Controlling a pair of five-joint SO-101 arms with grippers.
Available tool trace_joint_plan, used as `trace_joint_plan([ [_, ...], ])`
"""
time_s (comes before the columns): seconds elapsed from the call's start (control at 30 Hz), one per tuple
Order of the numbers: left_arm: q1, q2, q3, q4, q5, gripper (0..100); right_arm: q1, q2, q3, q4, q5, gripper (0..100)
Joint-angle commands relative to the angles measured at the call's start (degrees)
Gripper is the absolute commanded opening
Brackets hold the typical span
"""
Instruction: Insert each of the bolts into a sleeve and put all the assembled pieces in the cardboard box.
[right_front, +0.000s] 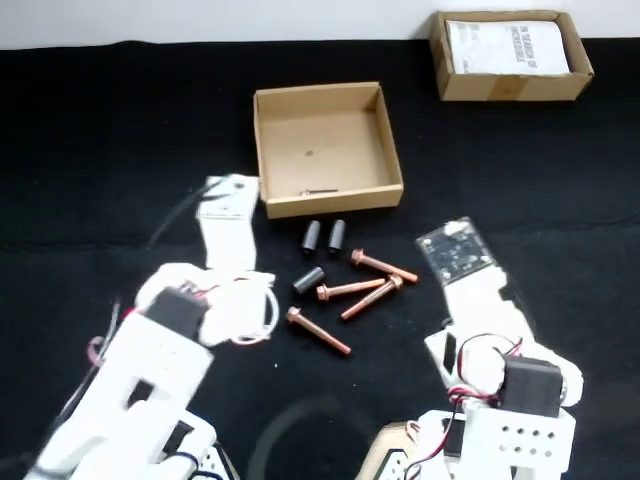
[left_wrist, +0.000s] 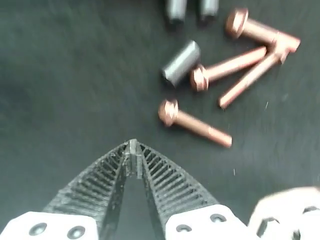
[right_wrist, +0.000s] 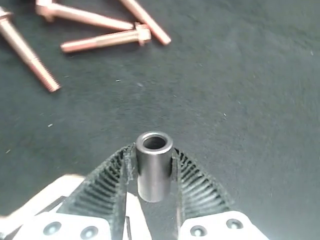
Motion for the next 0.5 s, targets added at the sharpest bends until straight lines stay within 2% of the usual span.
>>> trace_joint_plan([
  [0.0, 3.1, 7.6, -5.5, 0.4, 4.9, 1, 3.3, -0.8, 2.2, -2.9, 1.8, 0.8],
  [0.1, 4.4, 14.1, -9.3, 0.4, 10.0, 9, 6.2, -0.8, 3.7, -5.0, 2.9, 0.8],
  [0.2, 5.8, 20.5, -12.0, 0.9, 10.6, 22, 9.2, -0.8, 4.5, -6.5, 5.3, 0.8],
  [0.27, 6.1, 24.5, -13.8, 0.7, 10.7, 26, 10.8, -0.8, 4.7, -7.0, 6.1, 0.8],
  [0.47, 5.6, 36.5, -20.0, 0.4, 16.1, 23, 11.7, -0.8, 4.9, -7.3, 6.8, 0.8],
])
